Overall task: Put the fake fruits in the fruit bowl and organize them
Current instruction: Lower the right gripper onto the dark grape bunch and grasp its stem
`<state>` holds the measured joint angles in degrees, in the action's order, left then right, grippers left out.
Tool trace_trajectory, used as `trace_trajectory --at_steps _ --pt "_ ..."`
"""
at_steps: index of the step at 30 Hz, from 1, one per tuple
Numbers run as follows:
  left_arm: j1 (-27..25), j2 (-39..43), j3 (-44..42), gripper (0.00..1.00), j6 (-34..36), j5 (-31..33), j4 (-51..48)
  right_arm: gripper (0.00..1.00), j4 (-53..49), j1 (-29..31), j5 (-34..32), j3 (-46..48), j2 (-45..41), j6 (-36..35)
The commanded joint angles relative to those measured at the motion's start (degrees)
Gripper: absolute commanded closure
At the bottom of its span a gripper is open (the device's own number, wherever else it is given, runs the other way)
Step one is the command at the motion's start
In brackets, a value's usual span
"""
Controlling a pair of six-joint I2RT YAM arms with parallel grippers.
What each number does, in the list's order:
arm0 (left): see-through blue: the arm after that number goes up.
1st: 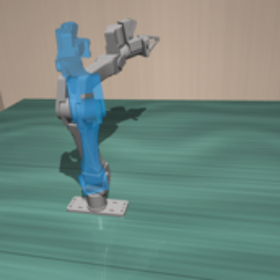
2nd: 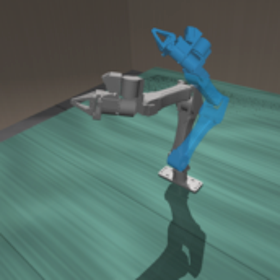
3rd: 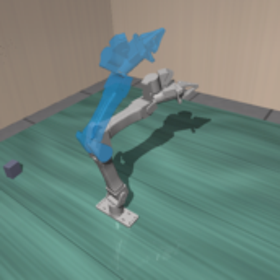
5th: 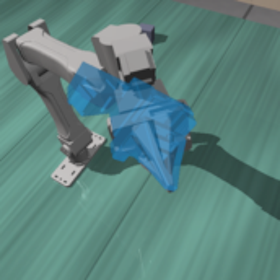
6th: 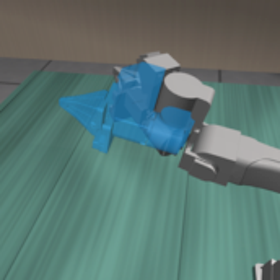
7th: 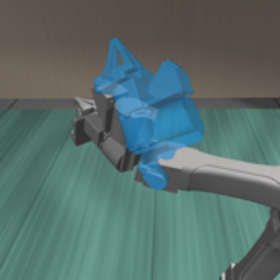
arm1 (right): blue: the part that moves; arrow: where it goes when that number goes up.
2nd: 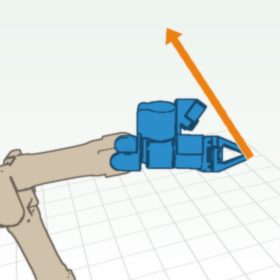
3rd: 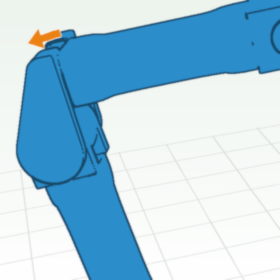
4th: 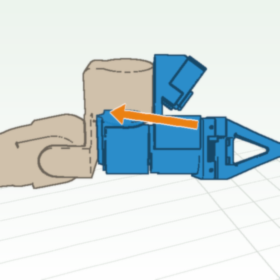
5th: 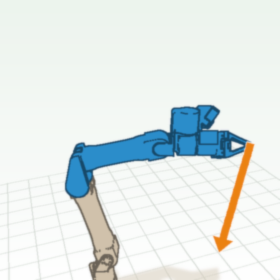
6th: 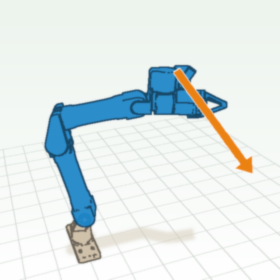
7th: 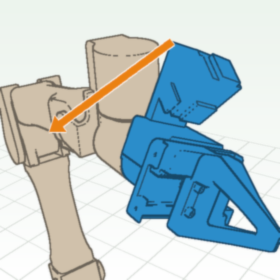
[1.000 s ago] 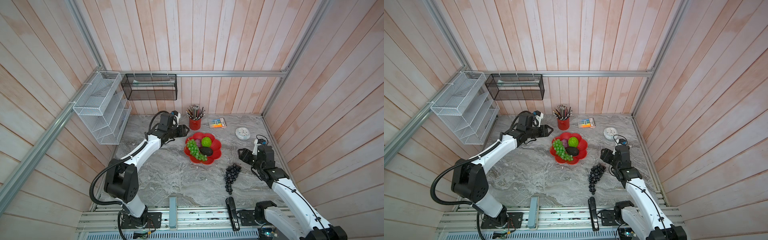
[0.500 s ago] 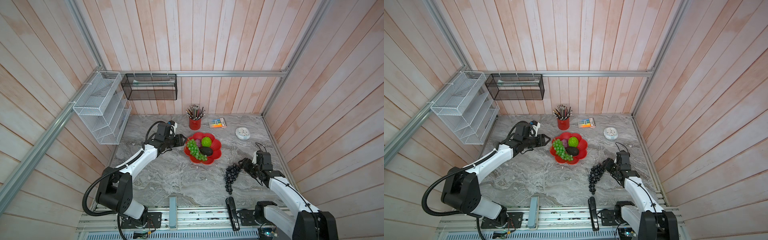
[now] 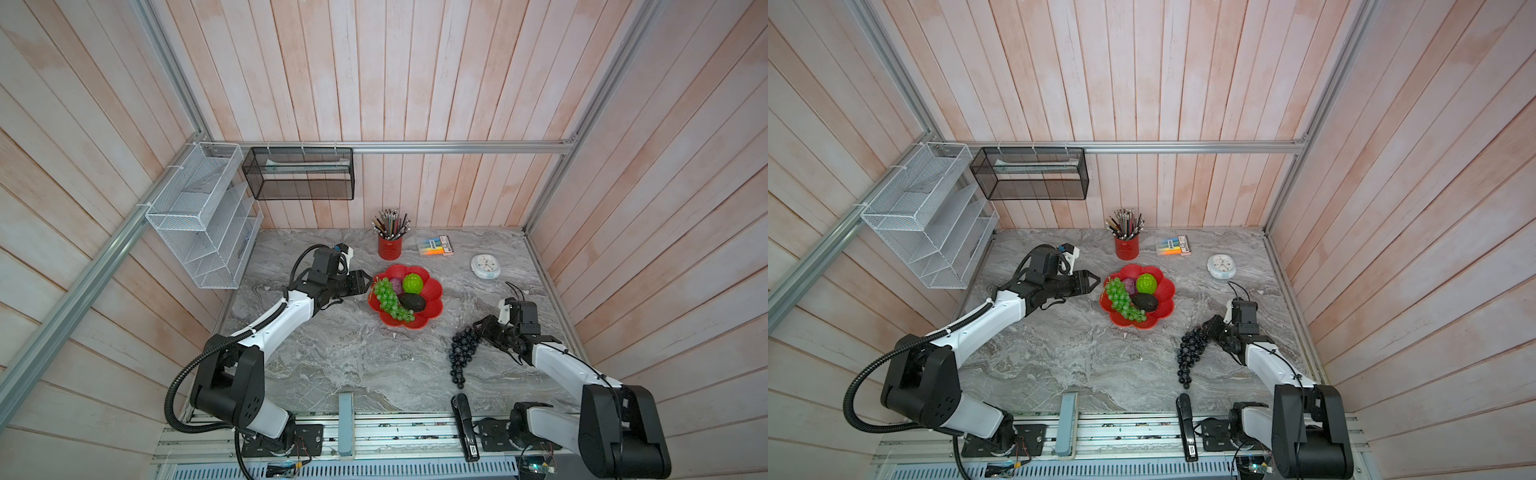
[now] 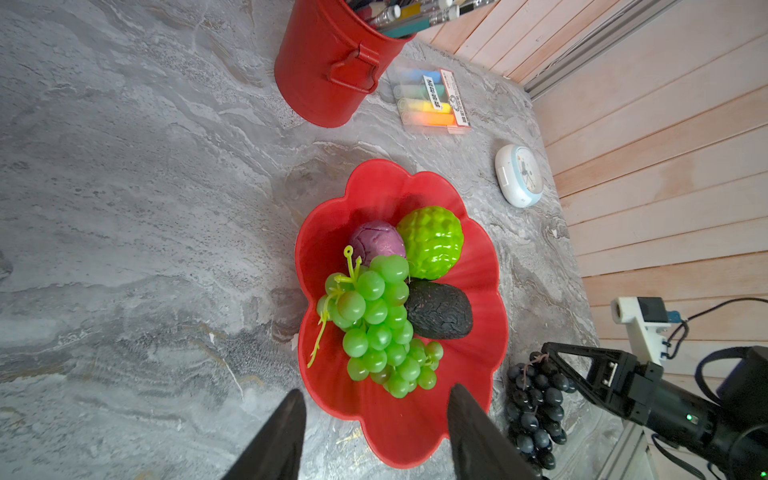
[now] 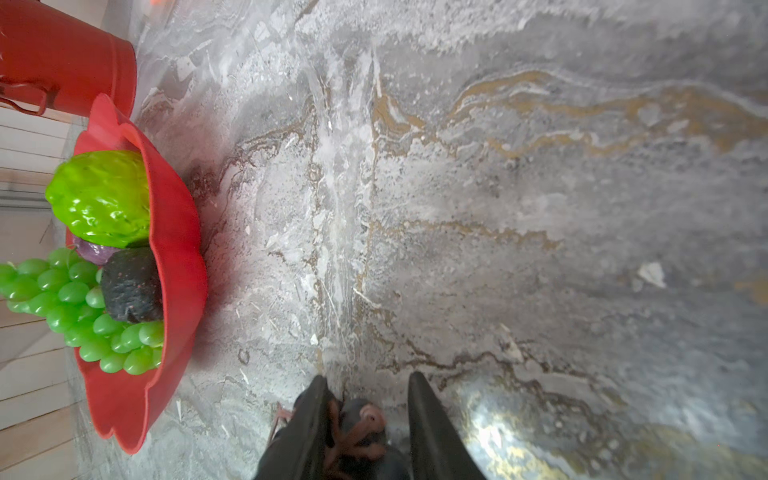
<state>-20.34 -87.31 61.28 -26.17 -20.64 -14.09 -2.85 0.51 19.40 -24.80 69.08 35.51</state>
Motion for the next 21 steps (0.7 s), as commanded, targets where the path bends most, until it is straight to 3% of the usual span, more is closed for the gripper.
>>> trace_trajectory --at_steps 1,13,15,21 --pt "0.4 1.0 -0.1 0.43 0.3 0.4 0.3 0.66 3.0 -0.7 1.9 -1.5 1.6 -1.6" --pt "0.3 0.7 0.1 0.43 0.3 1.1 -0.5 0.86 7.9 -0.8 3.3 -1.1 5.5 -3.0" --pt "0.4 0.2 0.5 0.43 0.3 1.4 -1.1 0.95 8.6 -0.7 3.3 -0.8 5.1 -3.2" --pt "0.3 0.5 0.4 0.43 -0.2 1.4 -1.1 1.00 6.8 -0.7 1.9 -0.6 -0.6 -4.8"
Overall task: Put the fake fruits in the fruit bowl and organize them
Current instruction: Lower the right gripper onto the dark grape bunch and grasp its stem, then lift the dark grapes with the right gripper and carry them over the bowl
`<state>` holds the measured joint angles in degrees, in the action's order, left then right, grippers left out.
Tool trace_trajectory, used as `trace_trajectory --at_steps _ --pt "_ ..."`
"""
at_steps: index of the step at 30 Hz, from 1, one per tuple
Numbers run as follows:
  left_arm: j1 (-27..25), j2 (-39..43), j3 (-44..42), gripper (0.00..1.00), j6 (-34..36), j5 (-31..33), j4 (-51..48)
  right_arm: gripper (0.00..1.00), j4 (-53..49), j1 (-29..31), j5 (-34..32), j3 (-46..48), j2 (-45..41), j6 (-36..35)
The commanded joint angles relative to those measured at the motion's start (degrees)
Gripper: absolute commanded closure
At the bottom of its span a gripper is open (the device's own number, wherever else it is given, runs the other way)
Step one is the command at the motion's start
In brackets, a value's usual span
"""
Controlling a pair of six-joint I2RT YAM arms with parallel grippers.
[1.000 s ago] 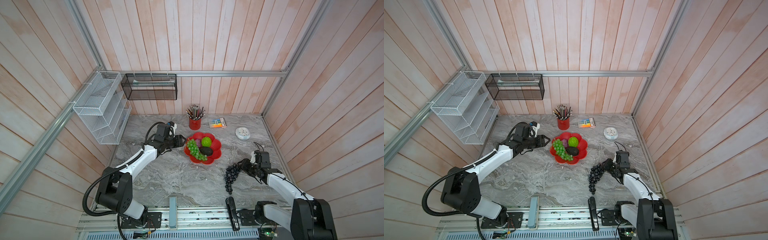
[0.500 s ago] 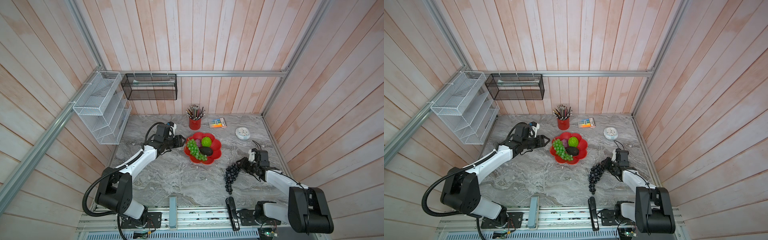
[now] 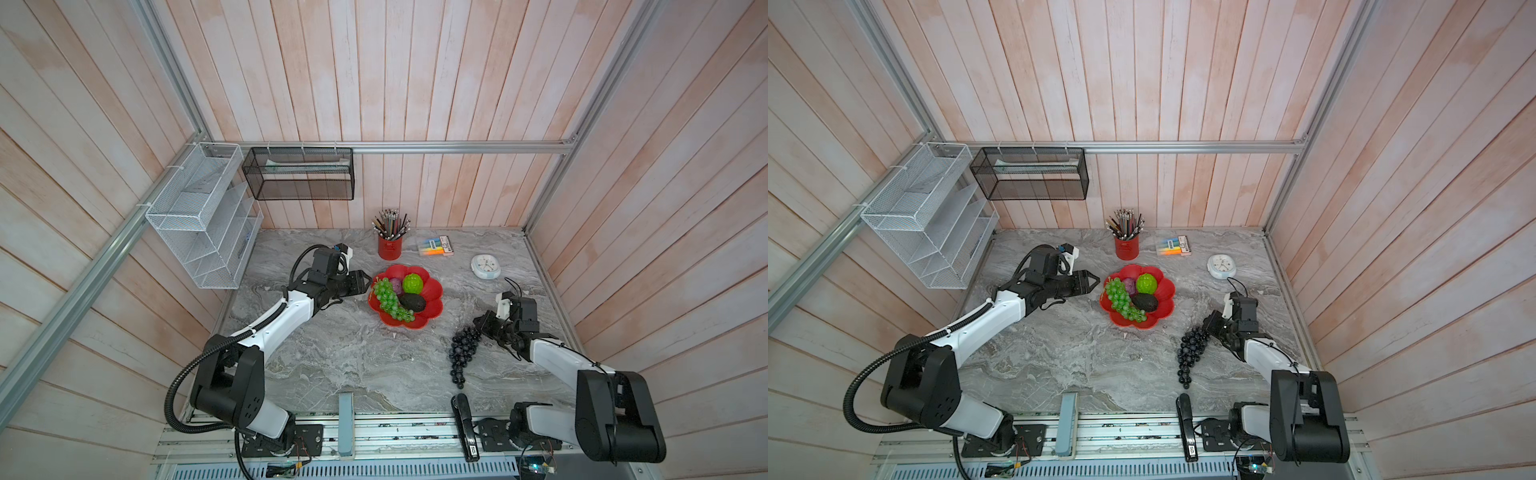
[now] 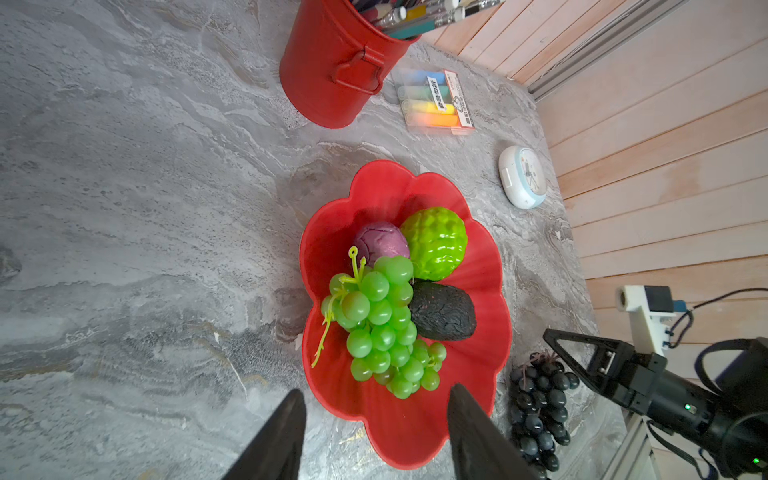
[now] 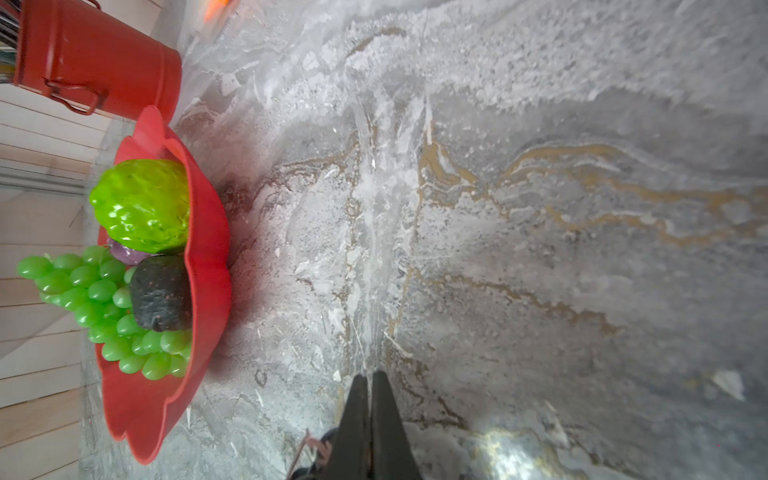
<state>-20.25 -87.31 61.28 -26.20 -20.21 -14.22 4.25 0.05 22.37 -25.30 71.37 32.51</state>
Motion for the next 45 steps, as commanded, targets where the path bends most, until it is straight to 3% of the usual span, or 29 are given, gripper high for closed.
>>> trace_trajectory --at_steps 1,10,17,31,45 --pt "0.2 0.8 0.2 0.43 -0.3 1.1 -1.0 1.00 -1.2 -0.2 -1.7 -0.1 -4.2 -2.2" --pt "0.2 2.8 -1.1 0.43 -1.0 1.6 -1.9 1.00 -10.7 1.6 -5.9 -3.1 -15.1 -4.6" --pt "0.2 4.5 -1.6 0.43 -1.4 2.6 -2.7 1.00 -18.5 9.8 -13.4 -12.0 -20.3 -5.4" --pt "0.2 6.5 -2.7 0.43 -1.9 4.1 -3.4 1.00 -26.6 19.2 -11.8 -36.8 -10.2 -7.4" --pt "0.3 8.2 -4.0 0.43 -1.5 5.8 -4.5 1.00 -19.9 28.7 -7.5 -39.7 -1.6 -2.9"
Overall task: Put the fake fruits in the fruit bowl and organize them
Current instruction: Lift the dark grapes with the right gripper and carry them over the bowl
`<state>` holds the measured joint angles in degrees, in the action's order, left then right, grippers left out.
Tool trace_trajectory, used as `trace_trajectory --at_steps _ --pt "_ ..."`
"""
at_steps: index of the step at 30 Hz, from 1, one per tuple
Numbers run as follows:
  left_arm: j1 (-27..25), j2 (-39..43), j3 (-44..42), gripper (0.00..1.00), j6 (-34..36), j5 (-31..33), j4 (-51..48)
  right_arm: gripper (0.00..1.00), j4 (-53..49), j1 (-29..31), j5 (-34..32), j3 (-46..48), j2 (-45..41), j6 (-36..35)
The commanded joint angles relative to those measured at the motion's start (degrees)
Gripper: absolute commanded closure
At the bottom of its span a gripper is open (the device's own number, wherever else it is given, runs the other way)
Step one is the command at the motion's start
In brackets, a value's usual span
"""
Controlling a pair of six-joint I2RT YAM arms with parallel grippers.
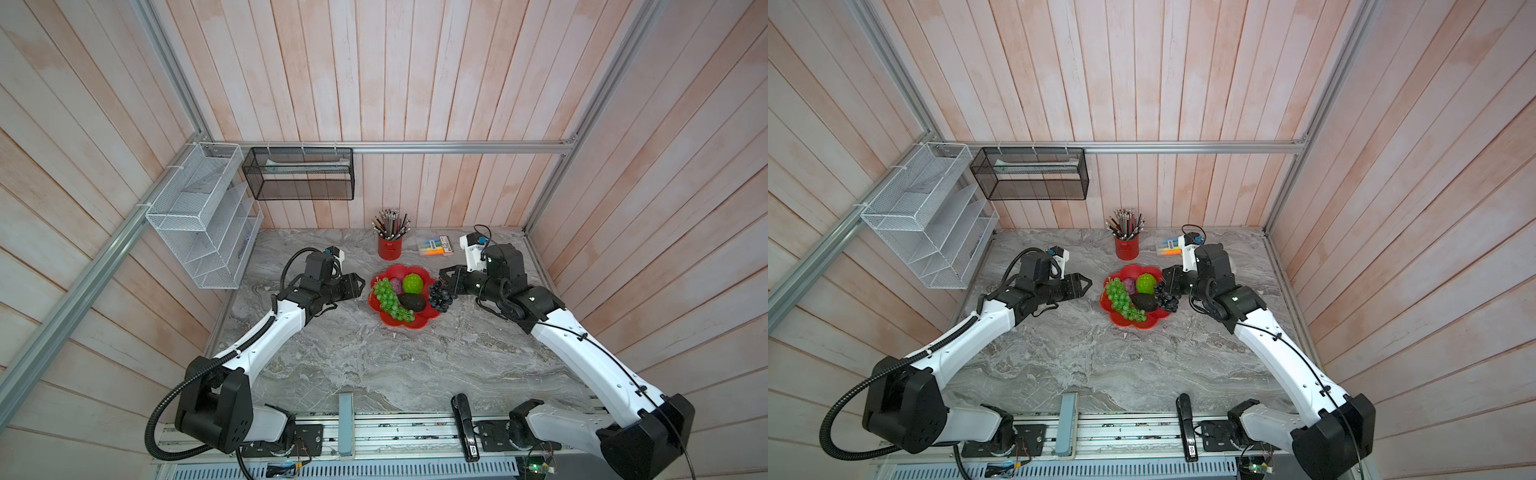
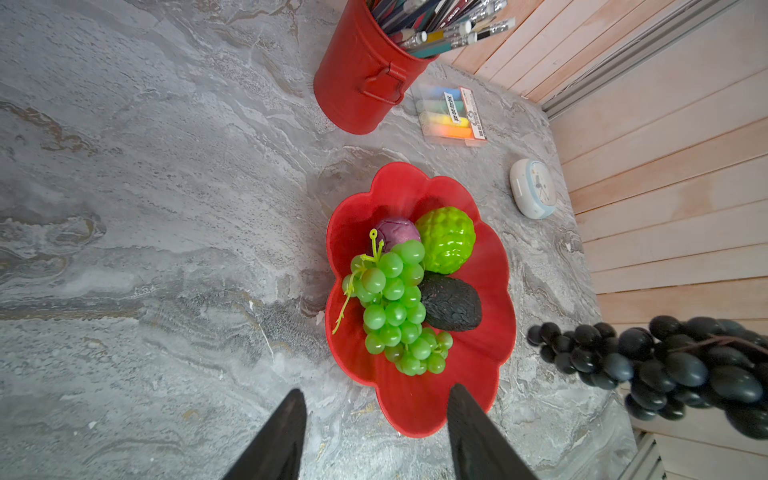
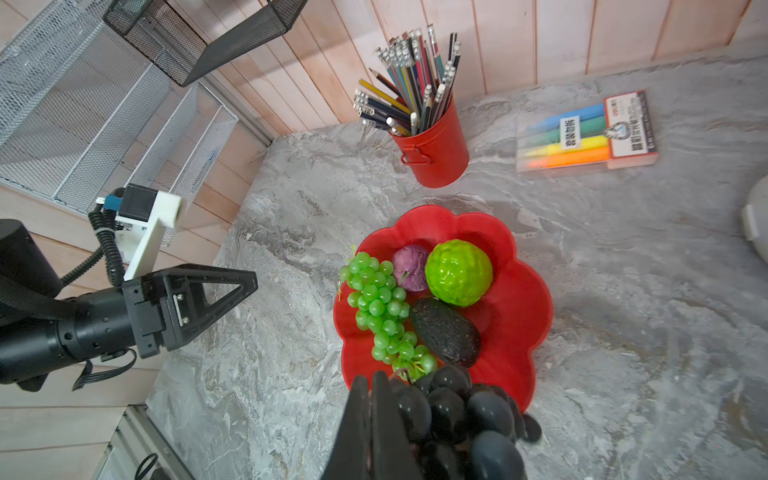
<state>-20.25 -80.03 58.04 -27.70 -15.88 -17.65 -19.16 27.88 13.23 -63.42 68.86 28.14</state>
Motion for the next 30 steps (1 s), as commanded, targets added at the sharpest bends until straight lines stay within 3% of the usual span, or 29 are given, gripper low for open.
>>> trace_trajectory --at_steps 1,17,30 --pt "0.3 1.0 -0.7 0.43 0.1 1.6 -1.1 1.00 4.0 1.1 1.7 -1.9 1.6 1.5" --pt "0.4 2.4 -1.6 0.43 -0.1 2.1 -0.6 1.00 11.8 5.9 6.4 -1.7 10.0 5.5" --pt "0.5 1.4 -1.5 0.43 -0.5 1.6 0.3 1.00 11.2 3.8 9.0 1.2 10.3 4.5"
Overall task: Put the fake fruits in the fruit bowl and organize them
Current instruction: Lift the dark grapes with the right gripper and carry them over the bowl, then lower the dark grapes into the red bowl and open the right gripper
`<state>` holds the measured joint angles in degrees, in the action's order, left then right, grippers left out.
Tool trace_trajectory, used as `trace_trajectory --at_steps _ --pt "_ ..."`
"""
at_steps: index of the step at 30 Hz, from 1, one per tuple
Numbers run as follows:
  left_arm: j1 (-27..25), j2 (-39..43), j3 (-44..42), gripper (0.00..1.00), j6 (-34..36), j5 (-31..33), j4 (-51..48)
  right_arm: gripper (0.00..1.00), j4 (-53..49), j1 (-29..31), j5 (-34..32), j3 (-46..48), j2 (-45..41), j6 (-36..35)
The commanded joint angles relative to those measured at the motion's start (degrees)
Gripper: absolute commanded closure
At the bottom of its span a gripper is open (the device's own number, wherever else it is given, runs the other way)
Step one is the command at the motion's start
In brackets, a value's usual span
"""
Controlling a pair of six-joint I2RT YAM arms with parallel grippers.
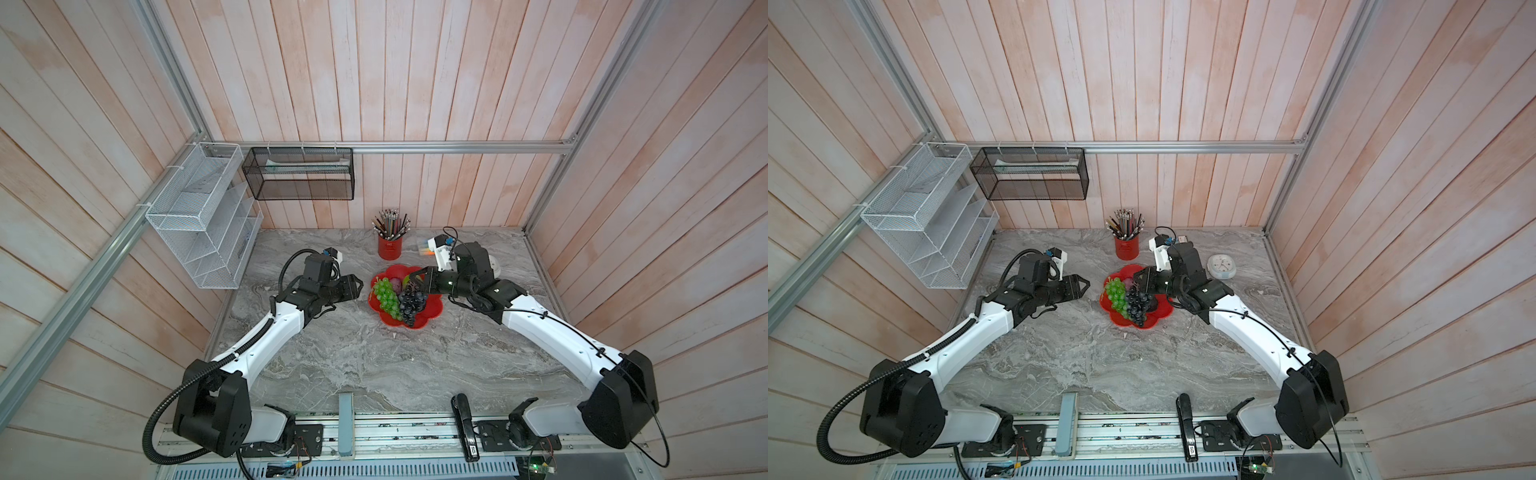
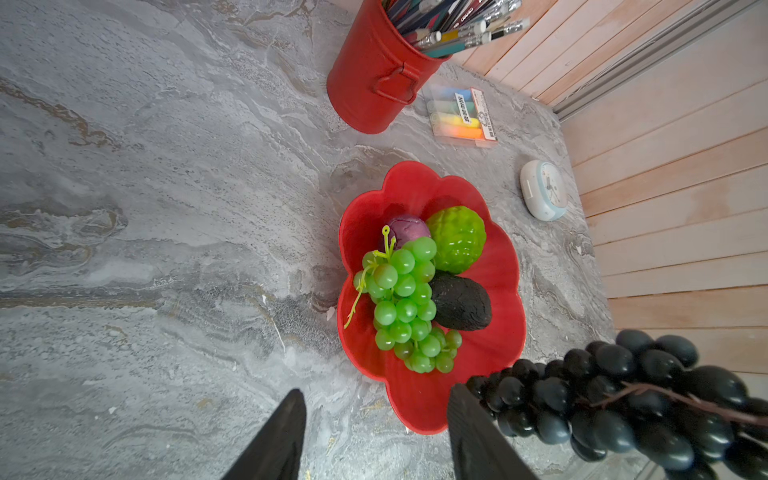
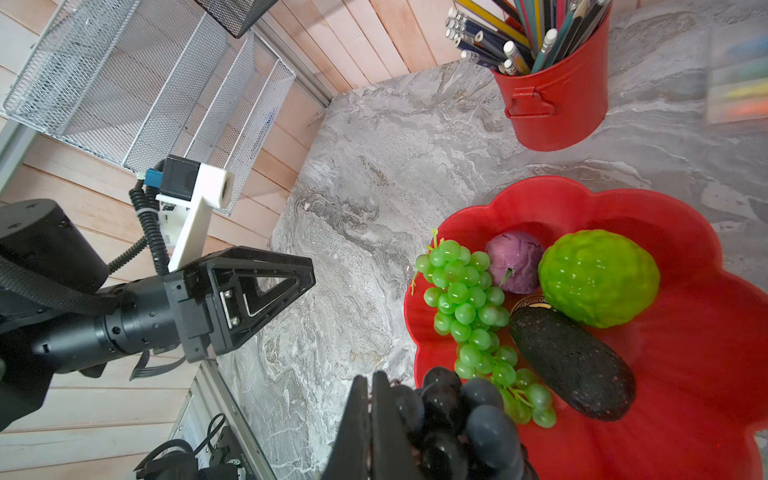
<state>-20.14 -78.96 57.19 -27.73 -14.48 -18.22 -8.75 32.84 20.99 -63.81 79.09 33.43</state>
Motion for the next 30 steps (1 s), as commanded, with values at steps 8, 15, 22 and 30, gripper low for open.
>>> trace_trajectory --at_steps 8,15,22,30 --pt "0.4 0.0 -0.4 0.43 -0.5 0.5 1.0 1.00 5.1 -7.0 8.0 7.1 0.2 -4.3" --pt "0.4 0.3 -0.8 0.43 -1.4 0.8 1.5 1.00 2.5 -11.2 9.9 6.2 3.2 -9.2" --pt "0.3 0.1 -0.9 0.43 -1.5 0.6 1.5 1.00 5.4 -14.2 9.3 8.2 4.8 -11.5" --pt "0.3 -0.1 -1.1 0.43 -1.8 0.1 1.6 1.00 7.5 -14.2 6.0 5.9 10.7 -15.5"
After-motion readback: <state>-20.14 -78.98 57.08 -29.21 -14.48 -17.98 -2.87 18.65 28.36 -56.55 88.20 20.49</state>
